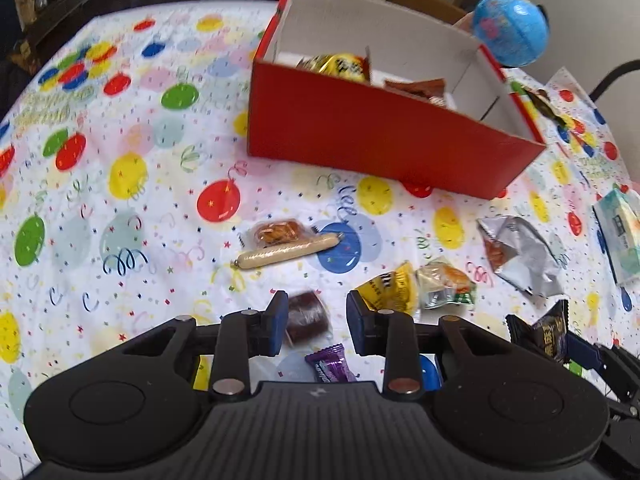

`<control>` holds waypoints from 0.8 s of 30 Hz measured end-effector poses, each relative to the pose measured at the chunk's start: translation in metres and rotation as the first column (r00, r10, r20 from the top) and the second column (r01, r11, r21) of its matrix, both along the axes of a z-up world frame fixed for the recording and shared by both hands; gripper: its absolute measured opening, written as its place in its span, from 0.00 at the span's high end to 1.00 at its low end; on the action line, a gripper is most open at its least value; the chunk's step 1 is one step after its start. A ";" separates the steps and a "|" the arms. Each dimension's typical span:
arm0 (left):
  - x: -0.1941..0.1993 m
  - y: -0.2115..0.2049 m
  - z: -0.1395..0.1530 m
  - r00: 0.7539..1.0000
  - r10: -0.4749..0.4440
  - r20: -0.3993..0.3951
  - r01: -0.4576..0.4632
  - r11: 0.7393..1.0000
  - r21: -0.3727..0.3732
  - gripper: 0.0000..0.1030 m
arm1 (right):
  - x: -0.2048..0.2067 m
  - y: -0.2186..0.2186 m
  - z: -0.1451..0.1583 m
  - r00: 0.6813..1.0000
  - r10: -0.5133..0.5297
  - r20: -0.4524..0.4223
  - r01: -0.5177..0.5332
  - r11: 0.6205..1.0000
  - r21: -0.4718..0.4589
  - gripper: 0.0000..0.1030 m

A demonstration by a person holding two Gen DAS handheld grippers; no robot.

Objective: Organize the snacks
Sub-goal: 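Grasp the brown square candy with the left gripper while the right grasps the black chocolate packet, then lift both snacks and carry them over the red box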

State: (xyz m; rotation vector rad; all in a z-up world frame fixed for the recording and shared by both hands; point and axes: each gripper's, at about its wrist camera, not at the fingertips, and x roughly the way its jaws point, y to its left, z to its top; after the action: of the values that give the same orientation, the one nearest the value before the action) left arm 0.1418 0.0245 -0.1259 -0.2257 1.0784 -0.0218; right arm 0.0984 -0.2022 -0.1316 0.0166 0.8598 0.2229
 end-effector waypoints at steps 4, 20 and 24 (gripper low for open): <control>-0.005 -0.002 0.006 1.000 -0.010 0.005 0.010 1.000 0.006 0.71 | -0.004 -0.001 0.007 1.000 -0.001 0.011 0.001 1.000 0.014 0.51; 0.014 0.012 -0.023 0.989 0.108 -0.098 -0.111 0.994 -0.021 0.39 | -0.020 -0.001 0.012 1.000 -0.017 0.010 0.017 1.000 0.018 0.50; 0.022 0.008 -0.034 0.984 0.123 -0.127 -0.124 0.992 0.000 0.39 | -0.021 -0.003 0.010 1.000 -0.028 0.004 0.028 1.000 0.011 0.50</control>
State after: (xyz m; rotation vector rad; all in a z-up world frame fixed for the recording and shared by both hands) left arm 0.1641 0.0320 -0.1596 -0.3037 1.1893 0.1005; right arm 0.0769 -0.2055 -0.1216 0.0380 0.8535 0.2009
